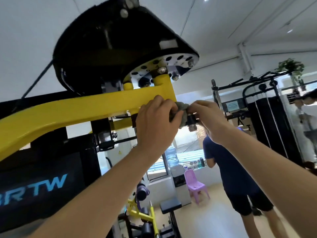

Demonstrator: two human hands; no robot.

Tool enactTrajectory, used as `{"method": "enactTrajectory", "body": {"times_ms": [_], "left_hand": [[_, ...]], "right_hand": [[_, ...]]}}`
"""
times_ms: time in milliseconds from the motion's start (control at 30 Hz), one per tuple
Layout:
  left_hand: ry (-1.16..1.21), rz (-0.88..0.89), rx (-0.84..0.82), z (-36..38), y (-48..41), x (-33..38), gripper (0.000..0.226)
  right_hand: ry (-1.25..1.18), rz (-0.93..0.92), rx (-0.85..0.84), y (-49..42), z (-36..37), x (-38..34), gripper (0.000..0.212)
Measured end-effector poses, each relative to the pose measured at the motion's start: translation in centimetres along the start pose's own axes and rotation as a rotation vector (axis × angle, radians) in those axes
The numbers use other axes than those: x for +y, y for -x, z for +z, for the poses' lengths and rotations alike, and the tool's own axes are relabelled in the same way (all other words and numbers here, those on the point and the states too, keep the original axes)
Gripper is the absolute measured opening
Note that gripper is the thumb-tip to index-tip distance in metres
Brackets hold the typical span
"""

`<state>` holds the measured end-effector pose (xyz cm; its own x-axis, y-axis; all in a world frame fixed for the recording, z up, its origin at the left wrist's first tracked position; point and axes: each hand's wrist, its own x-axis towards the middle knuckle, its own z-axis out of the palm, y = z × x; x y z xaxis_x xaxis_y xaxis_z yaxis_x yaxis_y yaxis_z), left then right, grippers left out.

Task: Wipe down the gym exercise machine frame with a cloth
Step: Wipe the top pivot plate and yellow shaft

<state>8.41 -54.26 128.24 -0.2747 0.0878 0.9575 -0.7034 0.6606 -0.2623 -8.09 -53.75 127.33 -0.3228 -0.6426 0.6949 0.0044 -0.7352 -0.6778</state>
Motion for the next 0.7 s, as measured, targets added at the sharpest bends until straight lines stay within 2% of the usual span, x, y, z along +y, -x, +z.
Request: {"method": "enactTrajectory", "body": {"times_ms": [100,200,300,400,600,700], "left_hand": [[0.085,-0.025,0.031,0.6,0.5,1.0,0.018],[0.119,-0.064,0.119,1.6,0.8,2.2,0.016],[0.118,-0.078,0.135,2.4,0.6,3.9,0.015],[0.099,-0.113,0.098,2.7,0.1,5.1,0.015],[0.130,-0.403,-0.042,1.4,-1.7,6.9,0.010],[0.155,-0.550,-0.120,1.1,-2.9,8.2,0.012]], "right_hand": [[-0.057,-0.069,-0.065,-0.6,-0.4,0.8,0.014],[-0.186,-0.130,-0.121,-1.3,-0.9,2.3,0.012],[-0.353,-0.135,-0.264,-2.3,-1.6,3.8,0.003],[-0.429,-0.155,-0.385,-3.7,-2.3,4.9,0.014],[-0.433,-0.375,-0.648,-6.1,-3.3,6.7,0.033],[-0.434,-0.464,-0.731,-7.3,-3.2,7.4,0.023]]}}
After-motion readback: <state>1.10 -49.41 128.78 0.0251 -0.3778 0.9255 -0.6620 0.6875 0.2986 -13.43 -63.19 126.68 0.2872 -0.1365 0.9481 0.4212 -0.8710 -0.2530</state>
